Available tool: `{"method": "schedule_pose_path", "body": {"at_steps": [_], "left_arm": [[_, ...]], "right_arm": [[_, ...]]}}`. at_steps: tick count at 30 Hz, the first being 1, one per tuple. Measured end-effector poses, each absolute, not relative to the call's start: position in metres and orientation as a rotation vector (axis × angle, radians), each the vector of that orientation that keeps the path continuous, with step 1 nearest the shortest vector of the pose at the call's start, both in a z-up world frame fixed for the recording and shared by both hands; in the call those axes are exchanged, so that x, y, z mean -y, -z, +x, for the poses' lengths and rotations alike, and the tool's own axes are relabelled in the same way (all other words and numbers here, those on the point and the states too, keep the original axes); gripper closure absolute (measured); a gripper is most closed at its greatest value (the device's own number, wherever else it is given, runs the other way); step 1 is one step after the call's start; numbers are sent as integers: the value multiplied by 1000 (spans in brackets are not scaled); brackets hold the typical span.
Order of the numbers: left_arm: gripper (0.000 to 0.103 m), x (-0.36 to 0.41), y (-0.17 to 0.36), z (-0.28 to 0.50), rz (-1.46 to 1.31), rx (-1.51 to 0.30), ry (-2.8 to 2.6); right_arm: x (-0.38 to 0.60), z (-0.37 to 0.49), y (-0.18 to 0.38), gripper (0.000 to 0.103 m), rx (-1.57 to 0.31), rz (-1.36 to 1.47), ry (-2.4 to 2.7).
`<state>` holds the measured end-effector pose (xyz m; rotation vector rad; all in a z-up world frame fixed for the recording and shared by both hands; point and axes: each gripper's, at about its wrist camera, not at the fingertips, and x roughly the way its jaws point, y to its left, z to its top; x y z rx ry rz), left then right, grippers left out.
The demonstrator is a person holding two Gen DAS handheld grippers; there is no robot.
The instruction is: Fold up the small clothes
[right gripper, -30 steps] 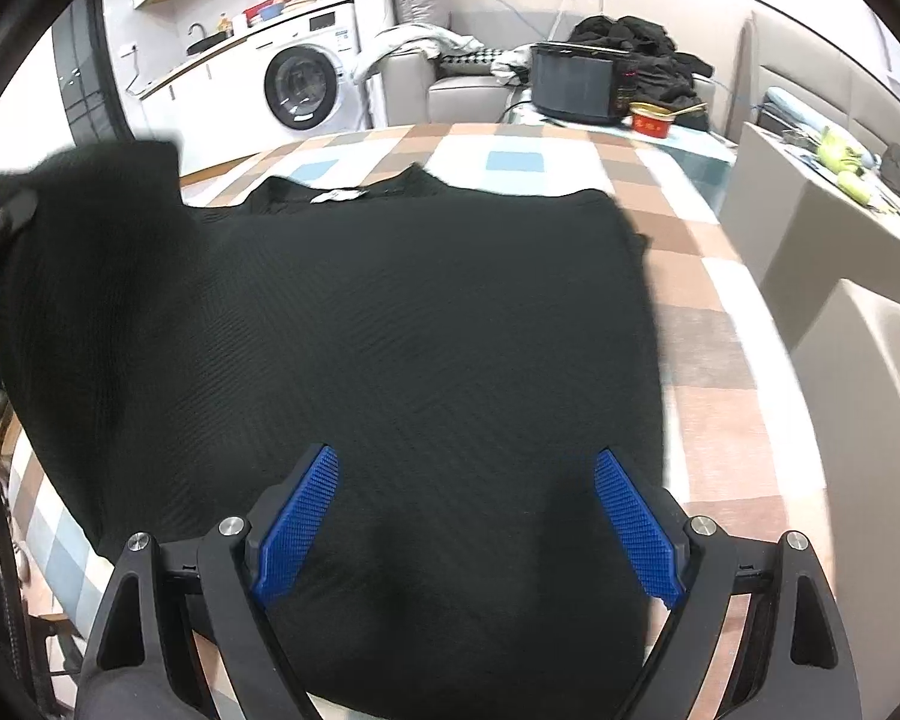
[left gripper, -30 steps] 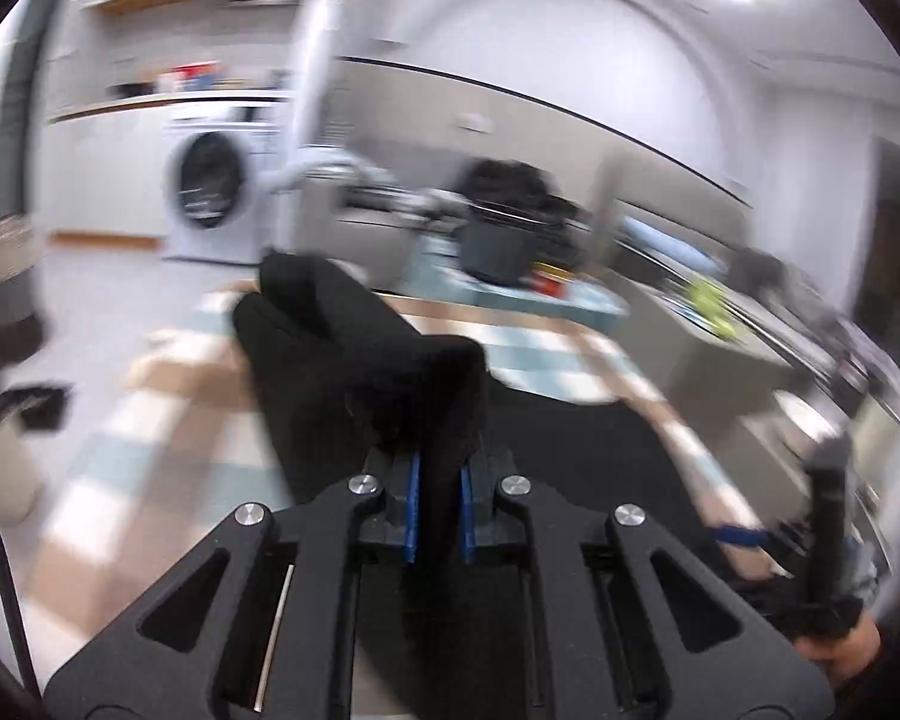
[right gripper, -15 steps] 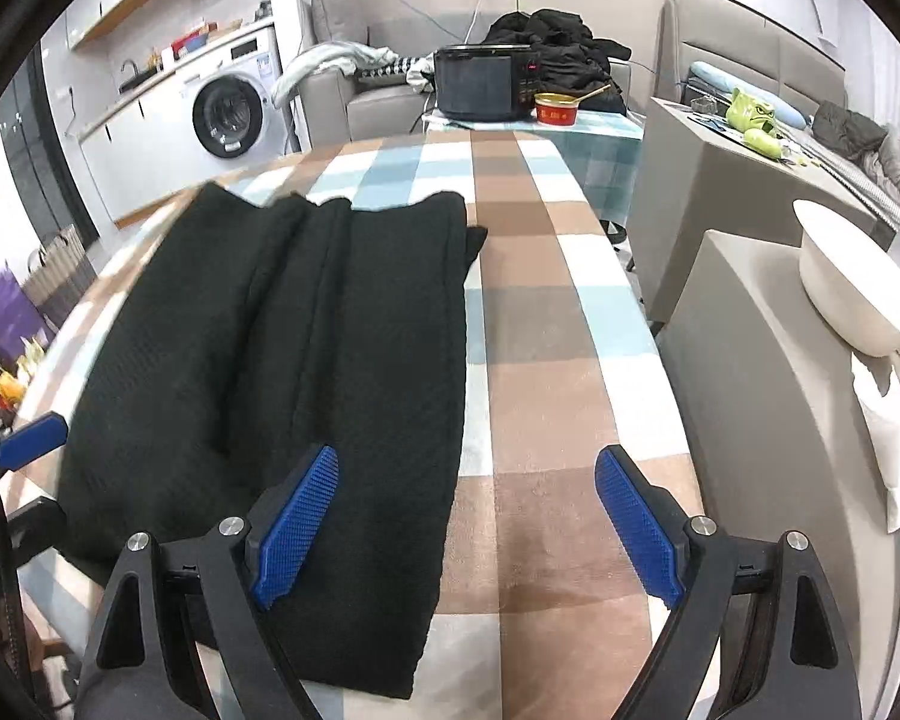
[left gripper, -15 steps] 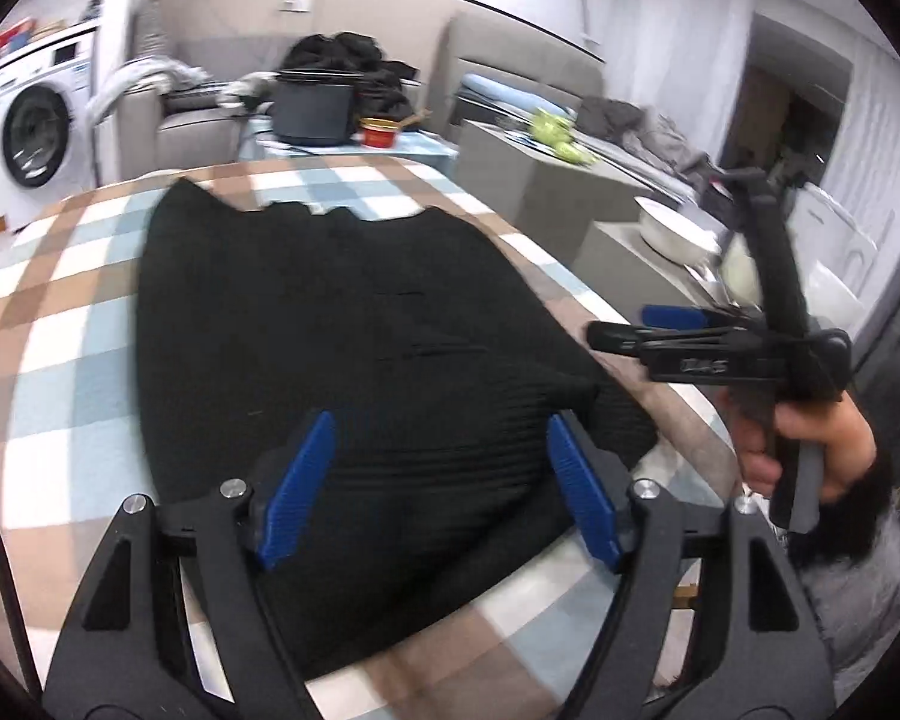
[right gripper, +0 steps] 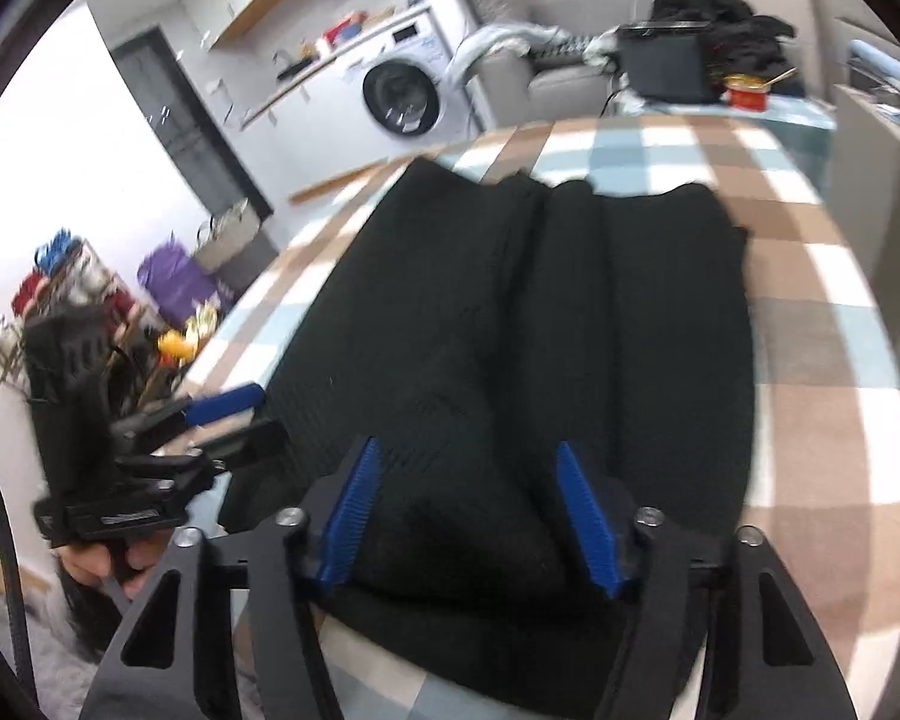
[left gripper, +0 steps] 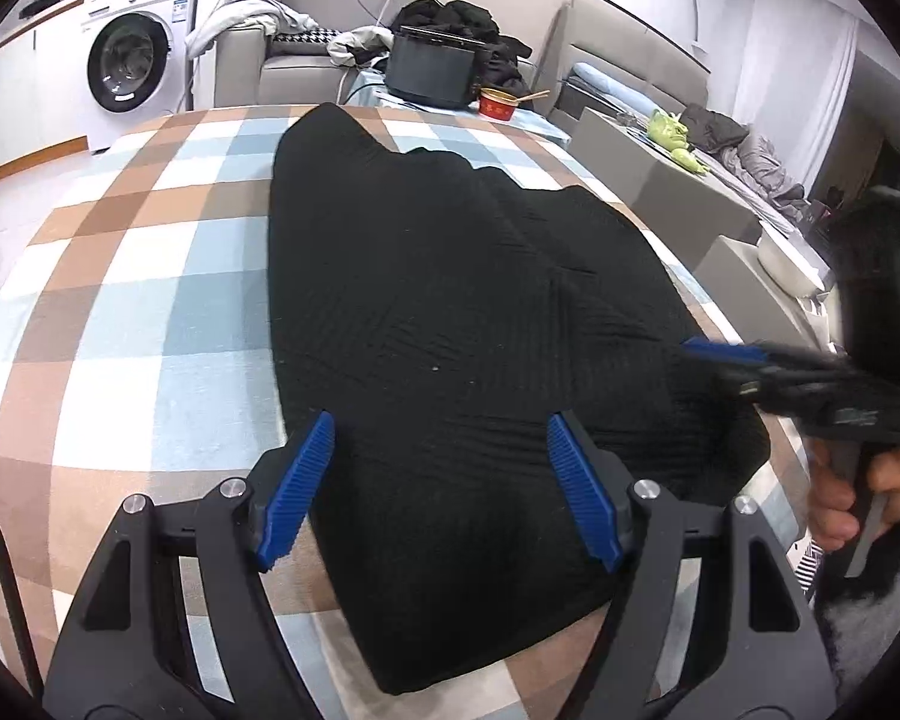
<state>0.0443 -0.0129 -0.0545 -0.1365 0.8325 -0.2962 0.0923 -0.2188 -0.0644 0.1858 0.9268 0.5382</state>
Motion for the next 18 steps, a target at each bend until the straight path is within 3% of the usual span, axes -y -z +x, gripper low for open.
{"method": "schedule_pose_path", "body": {"at_steps": [1,2,3,5,9,12,16,18], "left_arm": [[32,14,52,40,-141,-830,290],[32,13,51,38,-145,-826,286],[32,9,50,37,-153,-819,275],[32,1,47,35,-176,-813,261],[32,-13,44,39,-213,-811,232],[32,-17,48,44,-209,-817,212],[32,-14,59,49,-193,-860,206],[32,-11,63,49,-176,-876,210]], "right_arm": [[215,97,72,62,-963,182,-542],[211,102,79,81,-1009,177,-540],[208,103,82,94,-1027,172,-542],[205,96,74,96,-993,161,-567],[211,66,35,96,-902,171,-610],[208,53,40,96,-944,108,-546],[213,67,77,83,-1086,115,-445],[223,72,71,67,-1044,176,-473]]}}
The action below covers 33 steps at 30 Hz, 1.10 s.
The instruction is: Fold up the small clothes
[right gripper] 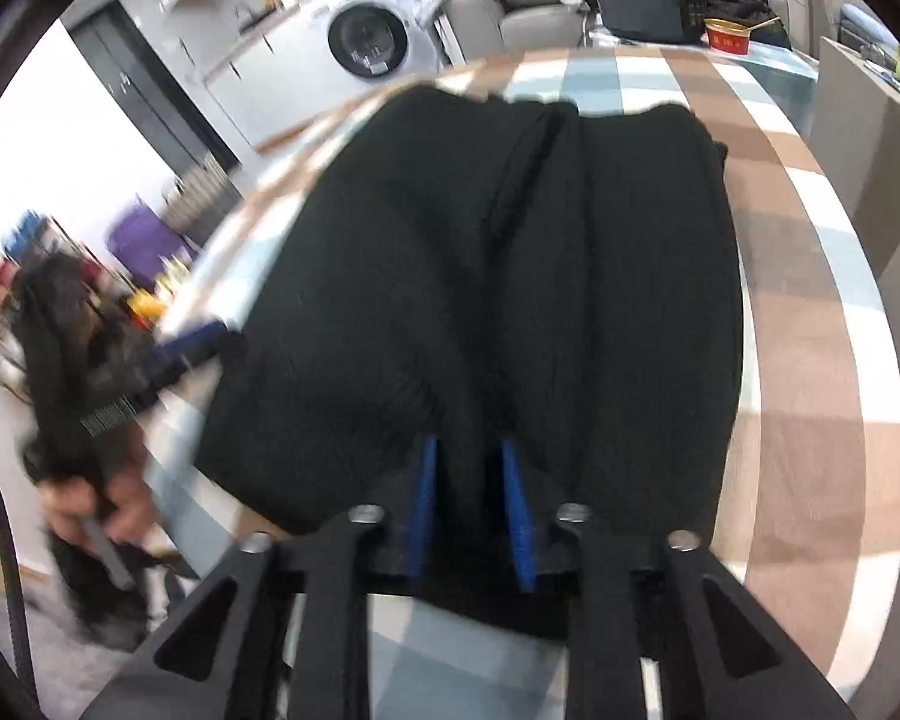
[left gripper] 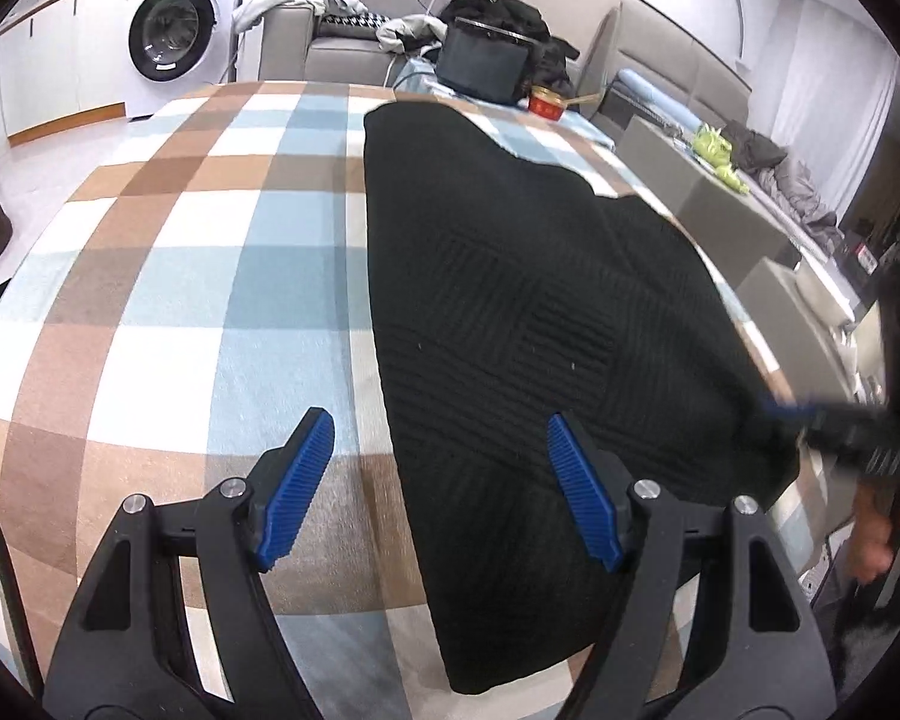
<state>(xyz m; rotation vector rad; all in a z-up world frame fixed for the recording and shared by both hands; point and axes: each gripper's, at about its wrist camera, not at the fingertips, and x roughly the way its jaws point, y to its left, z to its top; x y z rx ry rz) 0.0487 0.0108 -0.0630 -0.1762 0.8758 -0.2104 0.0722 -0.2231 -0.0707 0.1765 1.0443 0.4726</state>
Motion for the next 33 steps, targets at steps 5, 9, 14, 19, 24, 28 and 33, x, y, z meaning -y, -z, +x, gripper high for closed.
{"method": "schedule_pose_path", "body": {"at_steps": [5,9,14,19,24,28,33], "left_arm": [[32,0,66,48,-138,-885,229],[32,2,67,48,-126,-887,226],[32,-4,68,50,-127,-889,207],[32,-13,68,55,-156,-885,191],[32,-16,67,60,-164,-883,188],[32,-16,71,65,-151,-895,181],[32,-15,71,66,-155,-892,188]], "right_arm": [[221,123,56,62,-963,230,-461],[208,181,66,62,-1006,263,-435],[204,237,89,67,-1092,306,-434],[196,245,72,96,-995,255,-478],[203,236,52,97,-931,189,-398],[207,246,77,88,-1038,163,-298],[234,236,88,54,-1038,330,-403]]}}
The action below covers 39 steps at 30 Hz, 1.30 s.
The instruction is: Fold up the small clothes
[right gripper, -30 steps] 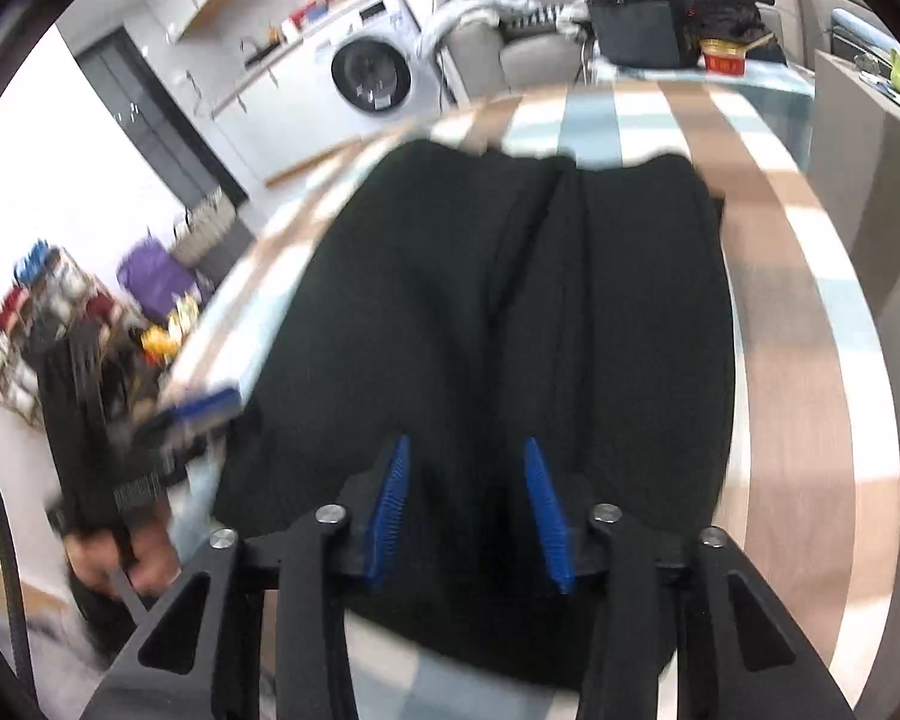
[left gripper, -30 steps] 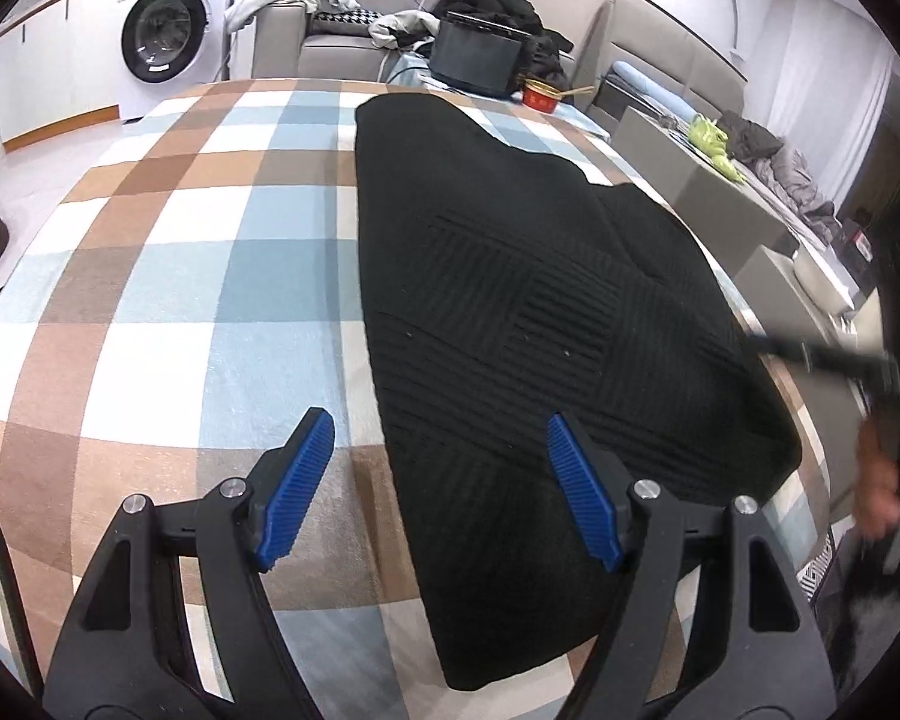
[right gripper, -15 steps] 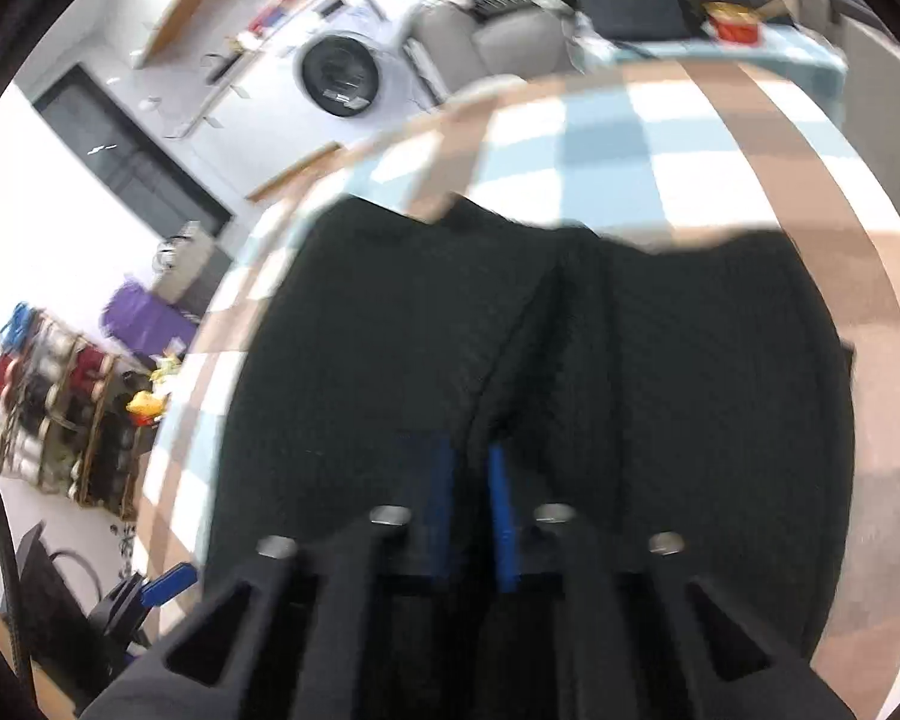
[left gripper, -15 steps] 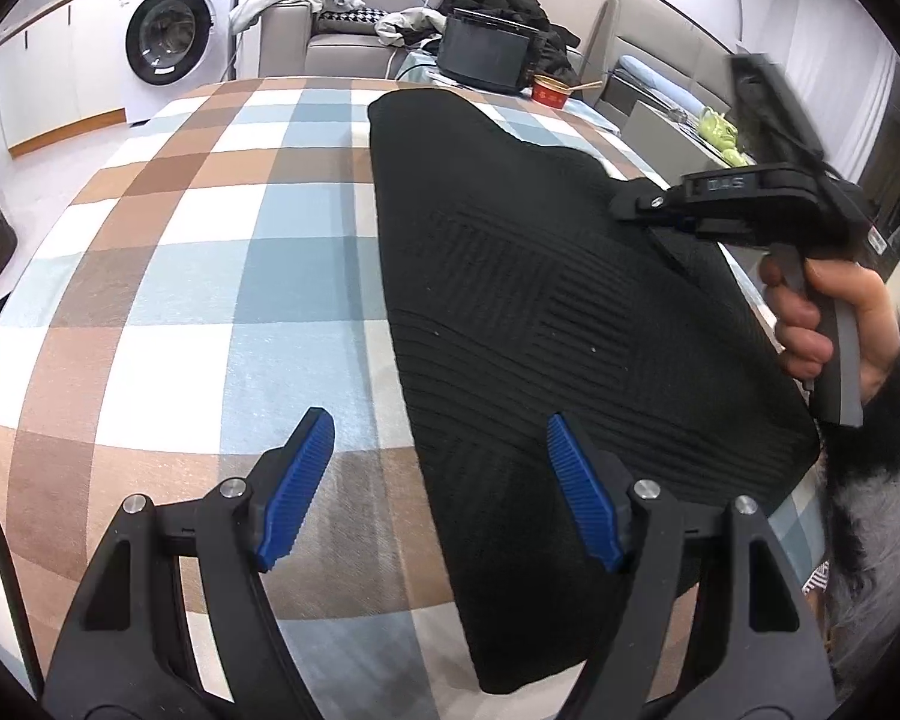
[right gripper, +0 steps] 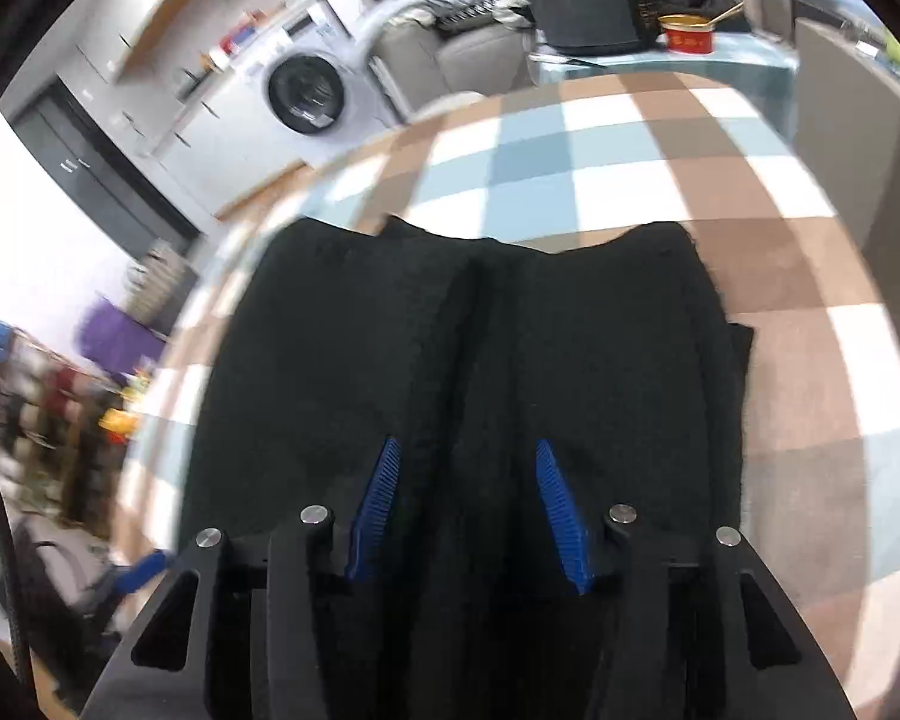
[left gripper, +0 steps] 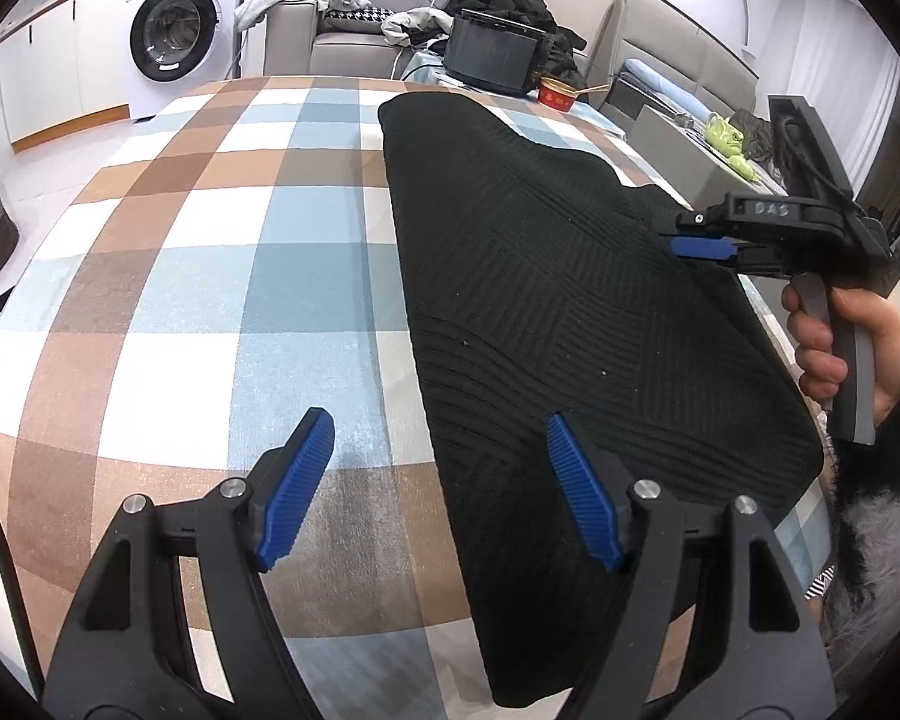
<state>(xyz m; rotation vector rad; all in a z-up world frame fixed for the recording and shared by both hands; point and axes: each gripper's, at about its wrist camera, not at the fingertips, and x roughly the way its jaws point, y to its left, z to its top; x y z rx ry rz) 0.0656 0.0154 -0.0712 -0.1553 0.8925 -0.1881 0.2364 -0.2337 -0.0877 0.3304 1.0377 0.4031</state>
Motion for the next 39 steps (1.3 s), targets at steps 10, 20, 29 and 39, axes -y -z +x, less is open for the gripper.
{"method": "schedule_pose_path", "body": {"at_steps": [10,20,29,39], "left_arm": [[32,-11,72,67,-155,-895,190],[32,-15,51,60,-180,-841,195],[32,-3,60,64,-145,-874,202],[32,9,68,68,-125,-893,229]], "right_arm": [[209,258,95,84,-1003,305,-454],[220,209,14,94,-770,229,-417],[270,233,90,82,-1028,360,-245],[264,182,94,57,-1010,382,-382]]}}
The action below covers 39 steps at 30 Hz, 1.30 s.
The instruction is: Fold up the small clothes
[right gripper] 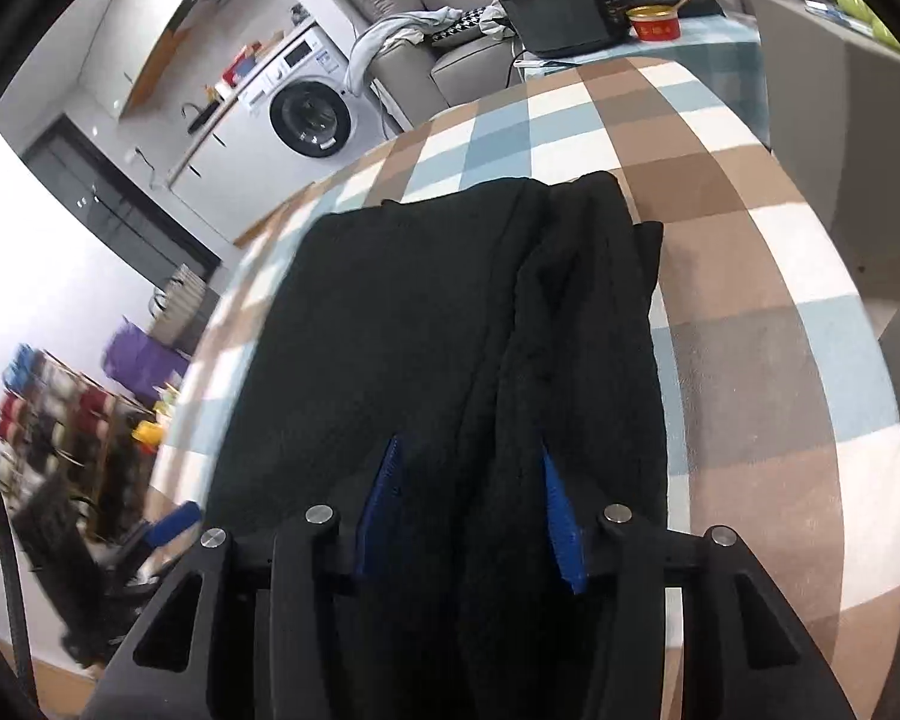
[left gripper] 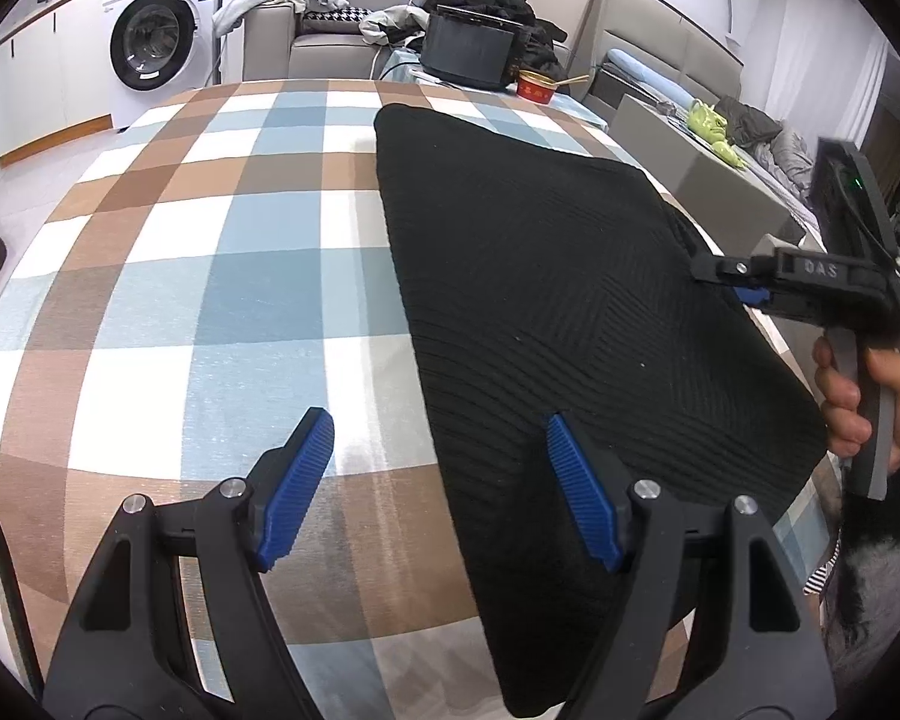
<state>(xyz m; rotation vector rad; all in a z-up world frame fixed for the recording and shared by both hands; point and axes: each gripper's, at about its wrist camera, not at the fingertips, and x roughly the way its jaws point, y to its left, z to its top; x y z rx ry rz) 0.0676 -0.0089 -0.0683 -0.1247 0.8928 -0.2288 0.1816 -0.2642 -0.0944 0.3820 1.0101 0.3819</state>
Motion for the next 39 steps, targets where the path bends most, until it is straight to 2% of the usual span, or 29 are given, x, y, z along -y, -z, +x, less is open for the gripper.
{"method": "schedule_pose_path", "body": {"at_steps": [1,2,3,6,10,14,16,19,20,21,23,26,27,28,29,31,32,34,39], "left_arm": [[32,10,69,67,-121,-891,234],[32,11,69,67,-120,-891,232],[32,12,70,67,-121,-893,231],[32,12,68,66,-127,-887,232],[32,9,65,67,-143,-884,241],[32,12,69,73,-137,-895,249],[32,13,72,74,-144,-907,258],[32,11,77,76,-162,-923,266],[32,11,79,78,-167,-927,268],[32,11,80,79,-173,-929,273],[32,12,82,83,-183,-933,282],[32,17,84,87,-181,-929,293],[38,20,84,89,-175,-926,297],[57,22,84,90,-179,-924,315],[67,24,85,91,-185,-927,334],[79,26,86,92,-167,-921,316],[80,27,86,92,-161,-919,317],[83,25,86,91,-157,-921,317],[84,11,83,79,-142,-916,272]], "right_arm": [[261,185,95,57,-1013,380,-395],[258,189,97,63,-1017,374,-404],[256,198,101,88,-1028,370,-402],[254,200,92,93,-1013,354,-409],[257,173,57,93,-899,319,-415],[260,182,78,91,-943,273,-318],[263,191,98,84,-1036,289,-303],[274,182,101,75,-1039,358,-335],[277,173,98,71,-1026,351,-336],[280,165,96,61,-1019,352,-330],[284,146,94,53,-1010,350,-306],[281,128,98,51,-1018,329,-302],[280,124,100,51,-1021,315,-299],[278,122,99,51,-1017,309,-303],[276,119,100,52,-1018,301,-305],[274,115,101,59,-1025,285,-322],[271,115,104,62,-1034,280,-328],[264,117,105,63,-1028,256,-325],[247,117,105,64,-1023,238,-344]]}}
